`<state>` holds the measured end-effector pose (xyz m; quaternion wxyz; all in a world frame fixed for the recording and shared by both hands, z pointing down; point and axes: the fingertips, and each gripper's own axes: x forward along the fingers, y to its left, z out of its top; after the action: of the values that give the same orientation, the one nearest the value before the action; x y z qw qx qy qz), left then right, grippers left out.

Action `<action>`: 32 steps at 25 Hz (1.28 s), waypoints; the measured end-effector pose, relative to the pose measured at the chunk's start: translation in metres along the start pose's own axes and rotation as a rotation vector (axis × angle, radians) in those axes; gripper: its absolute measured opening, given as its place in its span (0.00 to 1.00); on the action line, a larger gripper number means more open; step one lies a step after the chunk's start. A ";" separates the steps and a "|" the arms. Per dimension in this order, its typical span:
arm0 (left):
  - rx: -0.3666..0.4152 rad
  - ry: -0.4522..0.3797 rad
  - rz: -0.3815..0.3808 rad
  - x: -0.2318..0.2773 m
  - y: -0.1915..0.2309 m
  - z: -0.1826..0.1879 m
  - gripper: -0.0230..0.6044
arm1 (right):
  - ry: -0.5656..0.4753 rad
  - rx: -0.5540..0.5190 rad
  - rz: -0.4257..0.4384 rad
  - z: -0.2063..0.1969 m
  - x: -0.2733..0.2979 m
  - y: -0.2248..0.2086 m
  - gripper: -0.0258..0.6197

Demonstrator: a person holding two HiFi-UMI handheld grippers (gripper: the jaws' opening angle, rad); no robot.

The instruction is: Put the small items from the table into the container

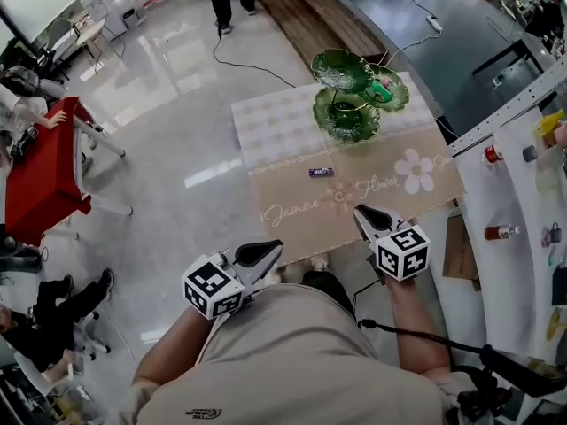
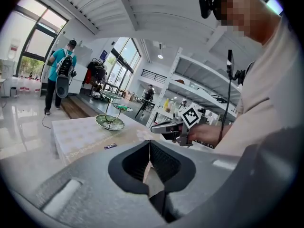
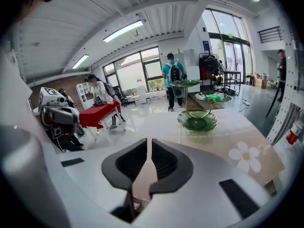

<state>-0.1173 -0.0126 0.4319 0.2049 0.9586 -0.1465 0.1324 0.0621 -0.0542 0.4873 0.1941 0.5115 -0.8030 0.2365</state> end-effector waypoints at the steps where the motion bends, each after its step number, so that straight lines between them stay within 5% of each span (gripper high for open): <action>1: 0.000 0.003 -0.008 -0.002 -0.001 -0.003 0.05 | -0.002 -0.002 0.002 -0.004 -0.002 0.009 0.10; 16: 0.017 0.032 -0.103 -0.025 -0.020 -0.029 0.05 | 0.032 -0.019 0.047 -0.051 -0.022 0.104 0.08; 32: 0.036 0.032 -0.127 -0.043 -0.027 -0.041 0.05 | 0.025 -0.060 0.051 -0.053 -0.028 0.133 0.08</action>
<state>-0.1554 0.0389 0.4452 0.1978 0.9673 -0.0796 0.1372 -0.0444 0.0459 0.4906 0.2134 0.4820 -0.8199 0.2236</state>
